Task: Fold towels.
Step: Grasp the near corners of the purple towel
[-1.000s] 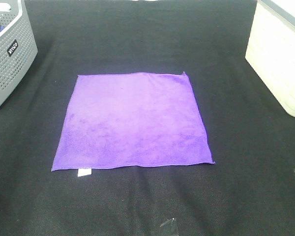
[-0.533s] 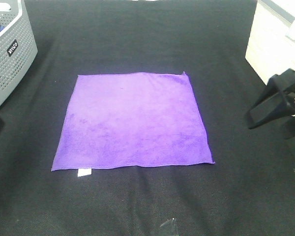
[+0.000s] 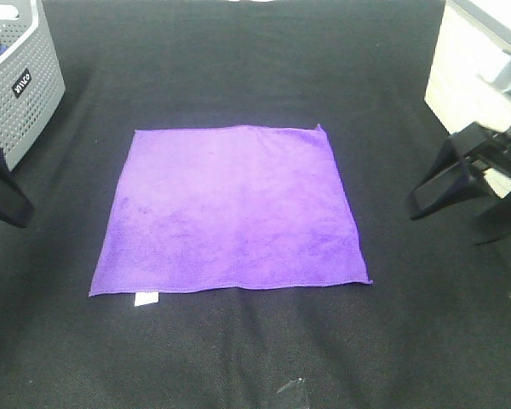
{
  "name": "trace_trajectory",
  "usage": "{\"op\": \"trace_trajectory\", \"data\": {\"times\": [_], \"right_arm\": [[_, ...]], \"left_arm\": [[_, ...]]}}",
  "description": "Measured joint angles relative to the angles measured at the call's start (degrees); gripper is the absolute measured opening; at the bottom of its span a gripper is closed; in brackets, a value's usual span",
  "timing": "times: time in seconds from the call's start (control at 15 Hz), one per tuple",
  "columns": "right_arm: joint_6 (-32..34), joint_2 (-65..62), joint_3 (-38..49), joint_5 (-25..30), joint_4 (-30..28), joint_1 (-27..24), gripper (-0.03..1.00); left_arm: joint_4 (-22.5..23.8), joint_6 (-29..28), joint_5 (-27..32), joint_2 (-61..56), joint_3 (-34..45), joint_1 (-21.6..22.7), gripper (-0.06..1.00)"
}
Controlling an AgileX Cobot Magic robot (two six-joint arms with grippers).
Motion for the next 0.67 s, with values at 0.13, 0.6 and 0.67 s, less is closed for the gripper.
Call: {"op": "trace_trajectory", "data": {"times": [0.13,0.6,0.67], "right_arm": [[-0.92,5.56,-2.75,-1.09,0.4,0.0,0.9],[-10.49,22.98,-8.94,-4.7,5.9,0.0,0.89],[-11.97,23.95,-8.94,-4.98,7.1,0.0,0.89]], "left_arm": [[-0.06,0.34,-1.2,4.3,-1.6,0.0,0.98],[-6.25,5.27,-3.15,19.08,-4.47,0.0,0.97],[-7.68,6.59,-4.07,19.71,-4.47,0.0,0.97]]}}
